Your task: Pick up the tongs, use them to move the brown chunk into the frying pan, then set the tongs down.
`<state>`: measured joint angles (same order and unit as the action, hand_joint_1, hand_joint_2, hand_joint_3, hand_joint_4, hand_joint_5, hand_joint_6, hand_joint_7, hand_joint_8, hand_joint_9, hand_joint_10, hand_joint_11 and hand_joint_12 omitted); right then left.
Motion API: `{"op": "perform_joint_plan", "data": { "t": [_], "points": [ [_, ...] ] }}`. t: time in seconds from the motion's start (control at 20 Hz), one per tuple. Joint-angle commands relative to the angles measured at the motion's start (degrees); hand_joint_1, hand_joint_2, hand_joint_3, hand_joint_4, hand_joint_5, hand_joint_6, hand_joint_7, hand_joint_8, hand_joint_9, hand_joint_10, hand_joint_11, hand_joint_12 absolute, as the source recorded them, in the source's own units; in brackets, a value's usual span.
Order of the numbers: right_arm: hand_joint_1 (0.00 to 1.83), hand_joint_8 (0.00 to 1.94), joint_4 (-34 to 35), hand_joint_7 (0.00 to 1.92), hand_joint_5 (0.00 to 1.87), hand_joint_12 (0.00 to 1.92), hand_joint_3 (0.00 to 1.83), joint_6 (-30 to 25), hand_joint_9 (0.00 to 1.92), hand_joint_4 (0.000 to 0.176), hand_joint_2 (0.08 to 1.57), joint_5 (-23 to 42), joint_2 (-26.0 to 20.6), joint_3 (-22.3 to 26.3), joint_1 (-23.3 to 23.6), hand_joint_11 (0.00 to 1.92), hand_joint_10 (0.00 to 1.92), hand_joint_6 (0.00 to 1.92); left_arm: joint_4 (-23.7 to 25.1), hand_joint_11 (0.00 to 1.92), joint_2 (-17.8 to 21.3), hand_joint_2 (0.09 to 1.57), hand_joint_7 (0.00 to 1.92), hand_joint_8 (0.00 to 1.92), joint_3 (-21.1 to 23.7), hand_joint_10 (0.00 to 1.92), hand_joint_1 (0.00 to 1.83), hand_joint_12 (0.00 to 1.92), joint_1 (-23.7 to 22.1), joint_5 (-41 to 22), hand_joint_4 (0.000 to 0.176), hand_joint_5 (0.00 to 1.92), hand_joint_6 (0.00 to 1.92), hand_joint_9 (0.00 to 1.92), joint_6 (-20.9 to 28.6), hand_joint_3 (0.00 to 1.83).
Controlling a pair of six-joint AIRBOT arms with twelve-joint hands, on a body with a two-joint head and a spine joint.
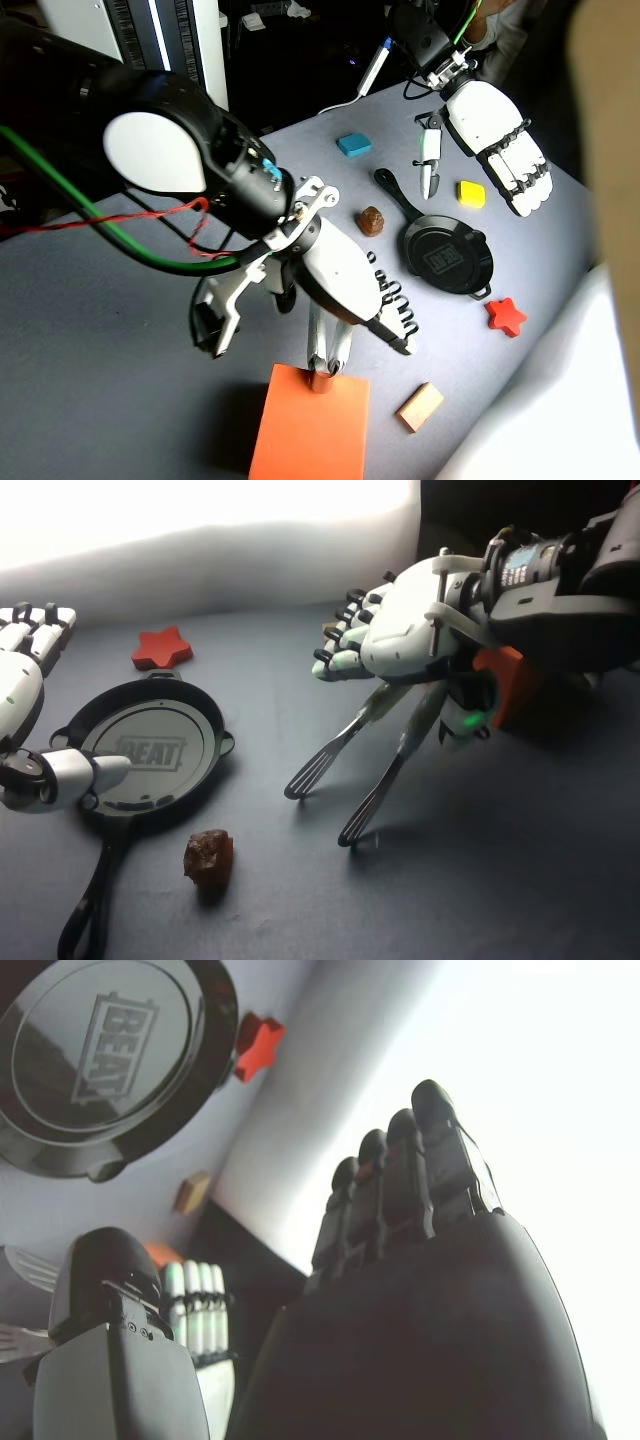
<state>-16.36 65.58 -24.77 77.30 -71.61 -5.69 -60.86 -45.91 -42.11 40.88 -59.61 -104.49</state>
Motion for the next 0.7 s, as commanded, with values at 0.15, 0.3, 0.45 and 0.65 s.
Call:
{"op": "perform_joint_plan", "data": {
  "t": [0.15,0.3,0.45,0.65],
  "points": [
    [1.08,0.0,-2.22,0.0,0.0,0.0,0.0,0.06,0.0,0.0,0.89,4.43,0.44,-1.32,-0.88,0.0,0.0,0.0,3.07,0.0,0.38,1.03,0.06,0.0,0.42,0.01,0.48,0.27,-0.39,-5.79,0.0,0.01,0.0,0.04,0.22,0.0],
    [1.08,0.0,-2.83,0.0,0.0,0.0,0.0,0.06,0.0,0.0,0.89,4.87,0.85,-2.03,-1.71,0.0,0.0,0.0,3.06,0.0,0.41,1.03,0.05,0.0,1.01,0.0,0.51,0.29,-0.34,-5.78,0.0,0.01,0.0,0.04,0.32,0.0],
    [1.1,0.0,-2.88,0.0,0.0,0.0,0.0,0.15,0.0,0.0,0.89,5.6,1.46,-2.99,-2.75,0.0,0.0,0.0,3.03,0.0,0.46,1.02,0.05,0.0,0.98,0.0,0.51,0.23,-0.4,-5.65,0.0,0.01,0.0,0.02,1.34,0.0],
    [1.07,0.0,-2.89,0.0,0.0,0.0,0.0,0.66,0.0,0.0,0.9,5.96,1.74,-3.64,-3.4,0.0,0.0,0.0,2.81,0.0,0.58,1.02,0.07,0.01,0.66,0.01,0.53,0.28,-0.36,-5.65,0.0,0.02,0.0,0.05,1.76,0.0]
  ]
}}
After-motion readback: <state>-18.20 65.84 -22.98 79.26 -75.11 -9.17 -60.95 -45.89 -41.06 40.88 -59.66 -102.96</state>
